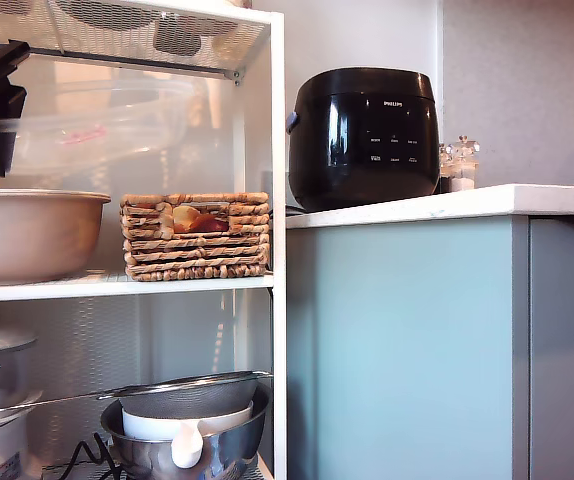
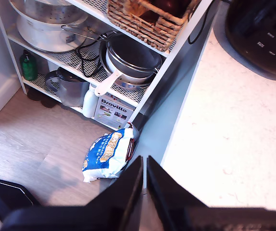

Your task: Pick up the plastic microwave lid from the counter next to you, then place it on the shelf

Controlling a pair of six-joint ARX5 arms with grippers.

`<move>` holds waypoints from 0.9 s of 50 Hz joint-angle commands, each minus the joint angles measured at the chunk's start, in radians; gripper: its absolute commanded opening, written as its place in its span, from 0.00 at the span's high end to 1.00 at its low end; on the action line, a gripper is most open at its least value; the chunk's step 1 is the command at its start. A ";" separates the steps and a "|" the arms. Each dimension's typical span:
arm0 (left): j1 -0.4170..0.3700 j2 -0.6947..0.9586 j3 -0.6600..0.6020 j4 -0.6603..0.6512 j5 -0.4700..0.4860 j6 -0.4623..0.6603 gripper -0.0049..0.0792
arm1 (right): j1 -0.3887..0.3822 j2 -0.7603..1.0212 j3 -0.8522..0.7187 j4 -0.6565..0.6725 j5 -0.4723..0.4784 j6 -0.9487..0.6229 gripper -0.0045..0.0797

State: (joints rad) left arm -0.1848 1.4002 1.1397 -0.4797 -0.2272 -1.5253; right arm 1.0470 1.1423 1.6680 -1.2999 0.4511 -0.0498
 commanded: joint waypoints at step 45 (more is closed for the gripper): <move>0.112 0.380 0.537 -0.306 -0.070 -0.013 0.91 | -0.002 -0.005 -0.009 -0.055 -0.059 0.050 0.96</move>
State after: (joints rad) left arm -0.0814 1.7676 1.6577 -0.7910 -0.2897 -1.5406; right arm 1.0470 1.1423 1.6680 -1.3579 0.3946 -0.0036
